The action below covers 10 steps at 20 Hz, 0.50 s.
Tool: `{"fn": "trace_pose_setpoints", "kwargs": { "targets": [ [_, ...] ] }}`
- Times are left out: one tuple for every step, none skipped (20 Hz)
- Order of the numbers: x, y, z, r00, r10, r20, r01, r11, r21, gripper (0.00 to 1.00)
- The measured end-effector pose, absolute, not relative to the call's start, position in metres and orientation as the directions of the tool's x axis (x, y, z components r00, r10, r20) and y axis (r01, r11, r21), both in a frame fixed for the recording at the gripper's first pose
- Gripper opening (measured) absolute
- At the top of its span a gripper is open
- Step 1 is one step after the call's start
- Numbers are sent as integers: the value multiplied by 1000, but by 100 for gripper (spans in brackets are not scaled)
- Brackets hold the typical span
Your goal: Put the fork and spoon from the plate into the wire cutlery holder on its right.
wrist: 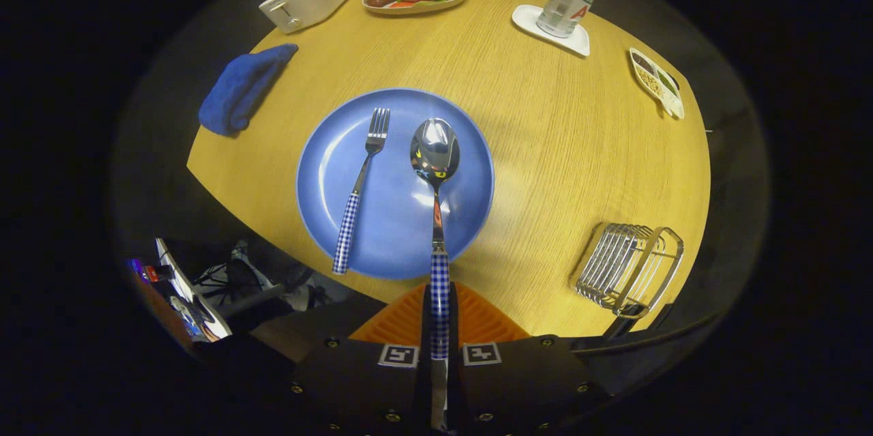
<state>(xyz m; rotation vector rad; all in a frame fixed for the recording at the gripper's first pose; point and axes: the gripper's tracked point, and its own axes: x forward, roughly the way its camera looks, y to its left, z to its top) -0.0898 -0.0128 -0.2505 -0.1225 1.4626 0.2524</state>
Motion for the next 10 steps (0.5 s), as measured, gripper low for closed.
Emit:
{"fn": "trace_pose_setpoints", "kwargs": {
  "targets": [
    [-94, -17, -243, 74, 107, -991, -238, 967, 87, 10],
    [-98, -24, -236, 68, 100, -993, -244, 966, 81, 9],
    [-100, -35, -228, 68, 83, -994, -257, 964, 63, 10],
    [-103, -44, -218, 71, 73, -995, -263, 963, 52, 9],
    [-106, -53, -209, 69, 63, -996, -266, 963, 42, 10],
    [-111, -63, -201, 66, 50, -997, -271, 962, 30, 10],
    [-116, -75, -193, 66, 26, -997, -280, 960, 7, 9],
    [-120, -87, -186, 66, -2, -998, -290, 957, -21, 9],
    [-124, -99, -179, 68, -22, -997, -297, 954, -41, 9],
    [-128, -108, -174, 74, -38, -997, -303, 951, -59, 9]
  ]
}}
